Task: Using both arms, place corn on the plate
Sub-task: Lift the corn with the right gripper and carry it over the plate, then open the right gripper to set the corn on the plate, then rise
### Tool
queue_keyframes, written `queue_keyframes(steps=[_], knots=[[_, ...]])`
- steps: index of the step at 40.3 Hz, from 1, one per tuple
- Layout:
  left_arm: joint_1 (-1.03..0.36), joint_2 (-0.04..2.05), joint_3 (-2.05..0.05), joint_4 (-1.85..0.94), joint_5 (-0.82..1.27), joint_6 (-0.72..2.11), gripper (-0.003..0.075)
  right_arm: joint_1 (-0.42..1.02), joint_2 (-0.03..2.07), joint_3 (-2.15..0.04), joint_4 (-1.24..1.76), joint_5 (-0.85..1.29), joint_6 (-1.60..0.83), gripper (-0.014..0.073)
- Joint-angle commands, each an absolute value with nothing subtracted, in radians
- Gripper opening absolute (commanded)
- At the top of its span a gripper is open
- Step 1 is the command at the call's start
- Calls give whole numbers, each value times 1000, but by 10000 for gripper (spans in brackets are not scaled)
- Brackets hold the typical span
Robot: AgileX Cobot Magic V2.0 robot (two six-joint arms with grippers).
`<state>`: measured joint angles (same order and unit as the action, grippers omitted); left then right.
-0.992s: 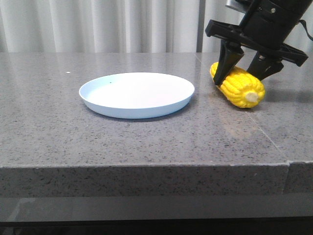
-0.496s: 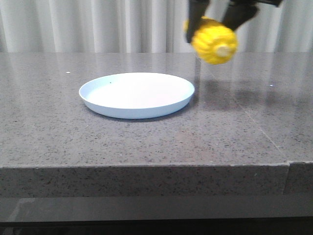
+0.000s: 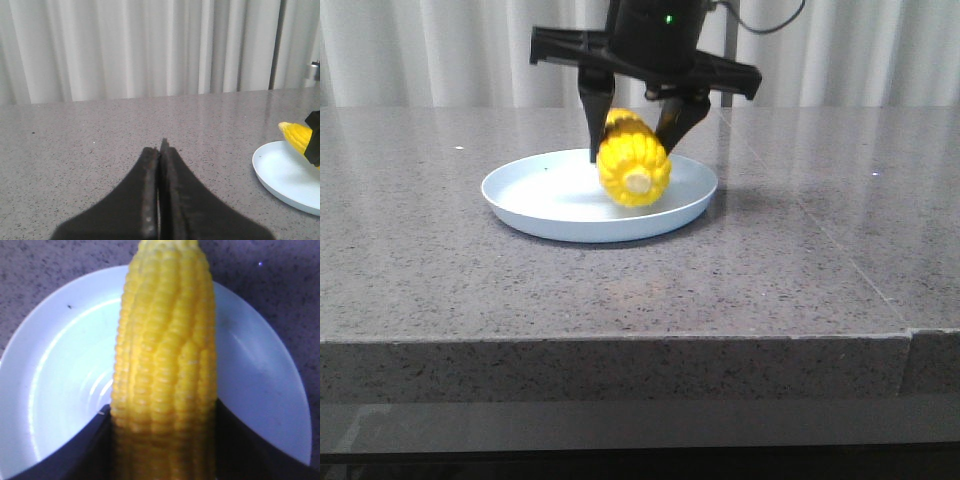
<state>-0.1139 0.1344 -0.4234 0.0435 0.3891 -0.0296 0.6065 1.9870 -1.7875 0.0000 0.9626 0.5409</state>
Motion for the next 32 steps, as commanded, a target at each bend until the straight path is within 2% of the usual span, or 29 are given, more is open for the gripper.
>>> queue_keyframes(steps=[1, 5, 8, 15, 26, 29, 32], knots=[[-113, 144, -447, 41, 304, -40, -20, 606, 1942, -1823, -9, 940, 545, 311], [-113, 144, -447, 41, 304, -40, -20, 606, 1947, -1822, -9, 941, 545, 468], [-113, 144, -447, 41, 304, -40, -20, 606, 1947, -1822, -9, 941, 545, 550], [-113, 144, -447, 41, 304, -40, -20, 606, 1912, -1823, -27, 949, 545, 636], [-113, 144, -447, 41, 304, -40, -20, 547, 1779, -1825, -41, 1001, 470, 619], [-113, 144, -447, 41, 304, -40, -20, 522, 1752, -1825, -25, 1033, 431, 549], [-113, 144, -447, 41, 304, -40, -20, 498, 1733, -1825, -15, 1061, 411, 416]])
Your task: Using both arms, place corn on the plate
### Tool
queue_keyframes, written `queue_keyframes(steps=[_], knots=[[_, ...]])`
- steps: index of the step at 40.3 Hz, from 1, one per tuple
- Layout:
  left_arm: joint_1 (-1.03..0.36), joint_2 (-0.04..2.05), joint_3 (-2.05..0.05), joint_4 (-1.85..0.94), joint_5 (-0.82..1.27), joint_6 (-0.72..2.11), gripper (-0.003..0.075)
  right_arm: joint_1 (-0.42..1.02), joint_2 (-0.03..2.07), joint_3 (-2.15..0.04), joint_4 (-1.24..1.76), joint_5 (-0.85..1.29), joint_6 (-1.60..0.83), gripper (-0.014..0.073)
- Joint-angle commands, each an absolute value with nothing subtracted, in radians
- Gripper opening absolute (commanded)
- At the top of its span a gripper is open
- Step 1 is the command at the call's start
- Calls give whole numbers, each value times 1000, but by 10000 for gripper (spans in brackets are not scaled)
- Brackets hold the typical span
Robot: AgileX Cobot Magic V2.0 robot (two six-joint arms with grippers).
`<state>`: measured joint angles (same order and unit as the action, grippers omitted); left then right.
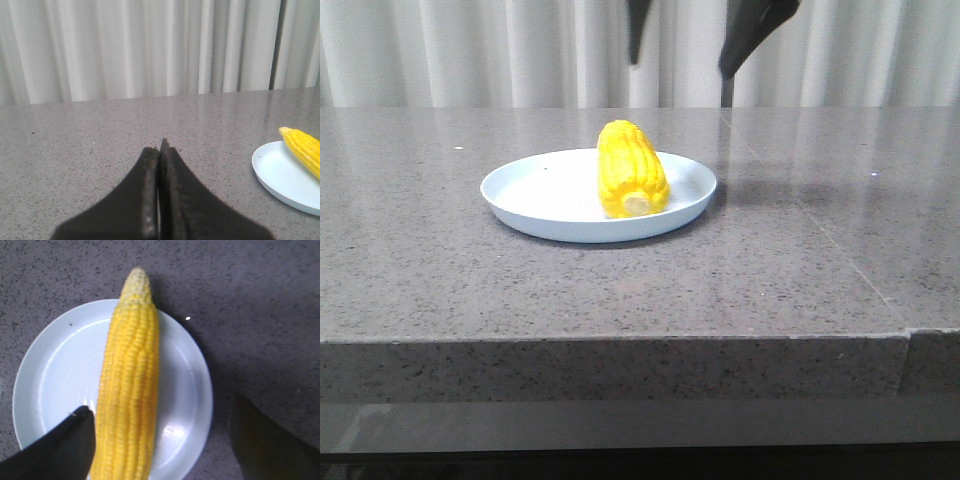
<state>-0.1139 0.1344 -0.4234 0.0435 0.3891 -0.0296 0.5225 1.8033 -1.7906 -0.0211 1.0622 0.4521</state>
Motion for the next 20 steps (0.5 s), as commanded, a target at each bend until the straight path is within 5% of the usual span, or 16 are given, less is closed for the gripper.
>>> queue_keyframes(steps=[1, 14, 20], knots=[[-113, 144, -447, 41, 304, -40, -20, 489, 1729, -1825, -15, 1066, 406, 377], [-113, 144, -447, 41, 304, -40, -20, 369, 1712, -1820, -15, 1165, 338, -74], [-113, 144, -447, 40, 304, -40, -20, 298, 1655, -1763, -15, 1162, 297, -62]])
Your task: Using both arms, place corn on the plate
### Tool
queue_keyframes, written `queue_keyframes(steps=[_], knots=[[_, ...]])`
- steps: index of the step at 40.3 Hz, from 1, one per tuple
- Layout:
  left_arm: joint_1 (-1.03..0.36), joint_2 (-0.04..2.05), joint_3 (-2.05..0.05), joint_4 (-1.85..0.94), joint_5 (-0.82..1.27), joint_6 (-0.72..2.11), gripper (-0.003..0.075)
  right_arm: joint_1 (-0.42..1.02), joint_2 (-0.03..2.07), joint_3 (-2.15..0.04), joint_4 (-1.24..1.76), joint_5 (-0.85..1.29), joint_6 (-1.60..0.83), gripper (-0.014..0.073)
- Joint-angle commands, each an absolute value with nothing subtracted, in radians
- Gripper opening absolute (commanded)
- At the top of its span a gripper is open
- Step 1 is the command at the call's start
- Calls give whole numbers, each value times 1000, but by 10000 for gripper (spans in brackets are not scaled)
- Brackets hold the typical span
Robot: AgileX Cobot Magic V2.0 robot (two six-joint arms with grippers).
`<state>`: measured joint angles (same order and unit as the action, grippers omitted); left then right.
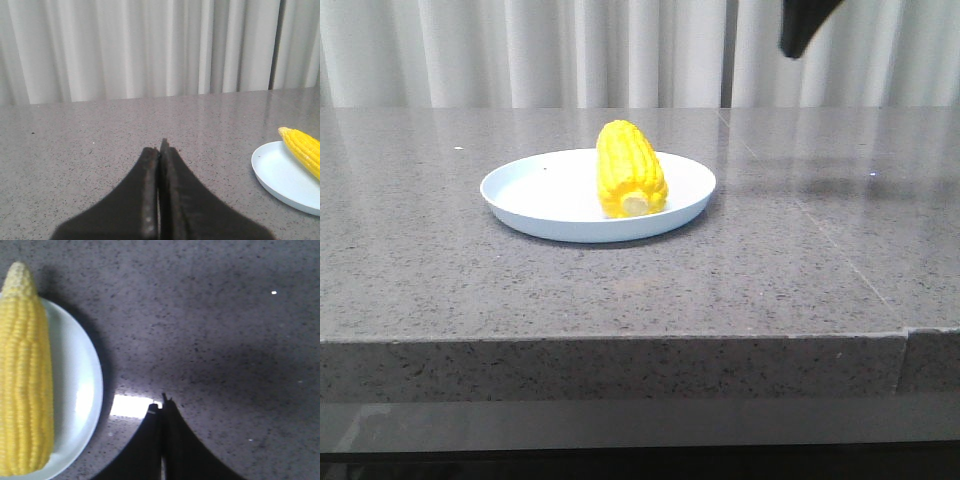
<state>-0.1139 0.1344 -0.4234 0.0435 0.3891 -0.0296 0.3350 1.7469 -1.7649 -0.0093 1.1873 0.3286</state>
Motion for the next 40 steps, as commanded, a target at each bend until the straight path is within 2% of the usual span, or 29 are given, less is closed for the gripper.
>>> queue_keyframes(steps=[1, 11, 27, 40], knots=[[-113, 144, -447, 40, 304, -40, -20, 282, 1635, -1739, -15, 1154, 289, -62], [-113, 144, -447, 40, 304, -40, -20, 158, 1395, -1396, -22, 979, 261, -62], [-113, 144, -447, 40, 304, -40, -20, 152, 850, -684, -141, 452, 258, -68], [-113, 144, -447, 40, 304, -40, -20, 152, 318, -385, -156, 292, 258, -68]])
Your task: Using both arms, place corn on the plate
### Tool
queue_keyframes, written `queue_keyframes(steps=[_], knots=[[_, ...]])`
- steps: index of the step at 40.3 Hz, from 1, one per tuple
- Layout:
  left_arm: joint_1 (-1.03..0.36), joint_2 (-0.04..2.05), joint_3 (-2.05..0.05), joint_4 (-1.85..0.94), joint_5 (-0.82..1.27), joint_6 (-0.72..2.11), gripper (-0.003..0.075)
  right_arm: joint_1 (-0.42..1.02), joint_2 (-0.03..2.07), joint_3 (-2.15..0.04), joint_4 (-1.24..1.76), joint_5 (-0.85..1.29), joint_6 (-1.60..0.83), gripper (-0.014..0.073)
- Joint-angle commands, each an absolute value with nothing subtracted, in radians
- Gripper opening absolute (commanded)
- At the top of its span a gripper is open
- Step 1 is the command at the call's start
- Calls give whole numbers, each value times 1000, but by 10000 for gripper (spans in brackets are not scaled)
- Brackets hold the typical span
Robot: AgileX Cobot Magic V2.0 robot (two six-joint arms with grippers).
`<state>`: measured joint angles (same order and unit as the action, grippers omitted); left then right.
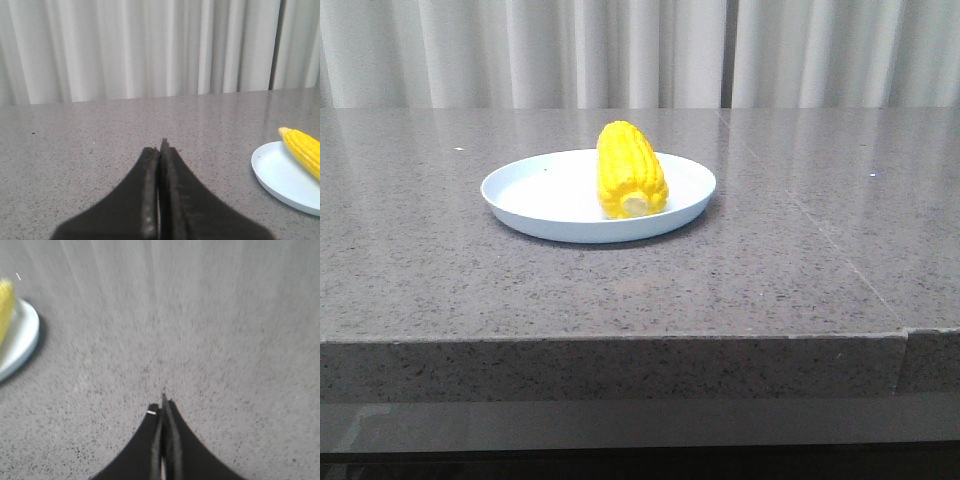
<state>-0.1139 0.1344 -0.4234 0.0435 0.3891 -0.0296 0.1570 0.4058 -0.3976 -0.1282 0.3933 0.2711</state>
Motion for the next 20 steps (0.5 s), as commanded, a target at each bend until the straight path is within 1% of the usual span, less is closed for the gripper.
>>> queue_keyframes(steps=[1, 4, 8, 20], knots=[[-113, 144, -447, 40, 304, -40, -20, 152, 282, -375, -159, 287, 258, -68], [-113, 144, -447, 40, 304, -40, -20, 152, 203, -347, -159, 263, 258, -68], [-113, 144, -447, 40, 304, -40, -20, 152, 150, -336, -159, 237, 258, -68], [-113, 144, -447, 40, 304, -40, -20, 152, 145, -336, -159, 235, 258, -68]])
